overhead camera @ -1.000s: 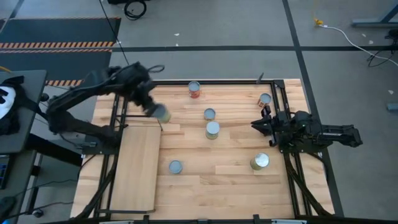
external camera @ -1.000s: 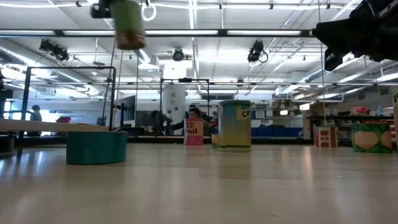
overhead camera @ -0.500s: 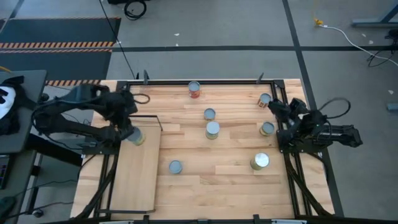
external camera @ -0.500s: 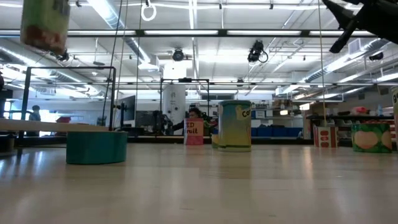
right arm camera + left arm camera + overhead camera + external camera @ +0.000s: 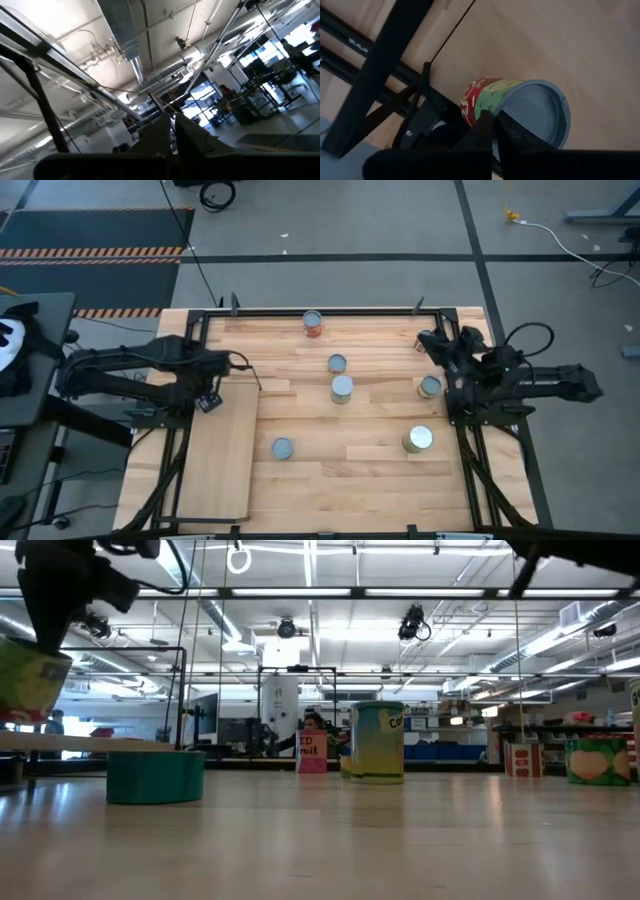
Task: Pick and place cans onto a shelf
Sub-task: Put the canned spaghetti sauce on the shelf, then put the canned mixed fruit on the shelf
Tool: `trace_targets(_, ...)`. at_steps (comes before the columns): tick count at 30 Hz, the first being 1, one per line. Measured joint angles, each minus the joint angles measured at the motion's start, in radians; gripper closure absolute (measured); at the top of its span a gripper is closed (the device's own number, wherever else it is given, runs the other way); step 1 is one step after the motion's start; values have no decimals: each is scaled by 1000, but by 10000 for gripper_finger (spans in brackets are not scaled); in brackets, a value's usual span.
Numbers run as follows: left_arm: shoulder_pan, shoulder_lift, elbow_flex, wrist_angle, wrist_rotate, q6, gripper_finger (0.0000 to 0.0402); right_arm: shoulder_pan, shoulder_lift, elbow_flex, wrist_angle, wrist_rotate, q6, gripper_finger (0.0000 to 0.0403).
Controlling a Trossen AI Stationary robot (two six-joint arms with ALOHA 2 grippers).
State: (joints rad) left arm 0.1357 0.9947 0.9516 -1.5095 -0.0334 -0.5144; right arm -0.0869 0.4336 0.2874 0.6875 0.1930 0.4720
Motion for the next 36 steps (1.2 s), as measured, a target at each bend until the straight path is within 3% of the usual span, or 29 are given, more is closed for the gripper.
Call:
trace_targets(5,28,0,-56,48,0,2,391,-45,216,160,-6,0,-80,368)
trace_targets(9,32,-2,-65,34,-8,7,381,-83,372,273,-69,-28,-84,342)
trace_targets(15,32,-1,-68,0,-36,11,354,-107,590,531,-379,-162,-213,268)
trace_targets(21,32,0,-68,-63,-101,33,312,-114,781,784,-713,-124,-432,208)
trace_targets(29,32,0,-26,-62,-117,37,271,-150,1036,1015,-964,-97,-578,200)
trace_targets(36,30,-1,172,-61,-116,-19,267,-223,1296,1181,-1040,-83,-686,201)
